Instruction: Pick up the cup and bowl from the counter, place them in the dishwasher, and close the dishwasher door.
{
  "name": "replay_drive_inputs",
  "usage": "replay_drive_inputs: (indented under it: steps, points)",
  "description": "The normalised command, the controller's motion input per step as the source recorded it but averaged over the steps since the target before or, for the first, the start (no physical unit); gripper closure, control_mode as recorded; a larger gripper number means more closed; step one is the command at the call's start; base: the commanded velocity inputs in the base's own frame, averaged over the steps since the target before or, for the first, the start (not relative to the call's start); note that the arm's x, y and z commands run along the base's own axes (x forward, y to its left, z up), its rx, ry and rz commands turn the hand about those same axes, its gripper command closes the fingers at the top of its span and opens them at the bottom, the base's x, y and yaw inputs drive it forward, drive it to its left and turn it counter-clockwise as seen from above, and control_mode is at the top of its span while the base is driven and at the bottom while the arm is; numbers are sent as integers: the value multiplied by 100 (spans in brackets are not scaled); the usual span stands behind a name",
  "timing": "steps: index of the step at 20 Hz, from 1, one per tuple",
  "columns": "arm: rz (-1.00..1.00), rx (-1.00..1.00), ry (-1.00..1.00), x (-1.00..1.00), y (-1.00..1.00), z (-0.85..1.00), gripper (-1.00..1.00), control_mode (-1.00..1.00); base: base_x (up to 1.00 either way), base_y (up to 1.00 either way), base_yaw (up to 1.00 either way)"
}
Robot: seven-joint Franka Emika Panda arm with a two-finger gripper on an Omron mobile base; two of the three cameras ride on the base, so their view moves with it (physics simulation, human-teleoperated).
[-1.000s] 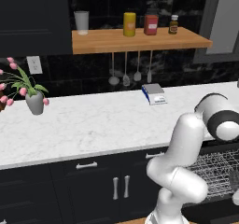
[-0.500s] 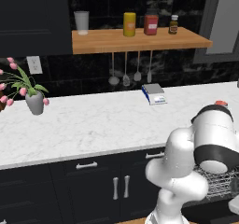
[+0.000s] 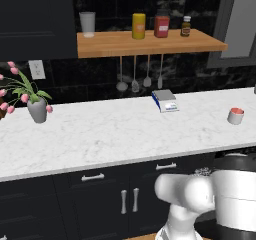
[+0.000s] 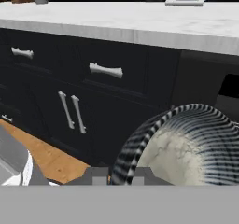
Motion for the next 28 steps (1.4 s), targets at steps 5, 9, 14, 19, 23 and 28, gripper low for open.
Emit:
replay_drive_inputs:
  steps: [5, 9, 14, 19, 23, 28]
  points:
    - [1, 0, 0, 33, 0, -23, 100, -100, 0, 0, 0]
    - [0, 2, 0, 31, -30, -34, 100, -100, 0, 0, 0]
    - [0, 3, -1, 30, -28, -35, 100, -100, 0, 0, 0]
    - [0, 0, 0, 25, -21, -43, 100, -100, 0, 0, 0]
    - [0, 0, 0, 13, -33, -40, 100, -100, 0, 0, 0]
    - [0, 0, 0, 9, -23, -37, 100, -100, 0, 0, 0]
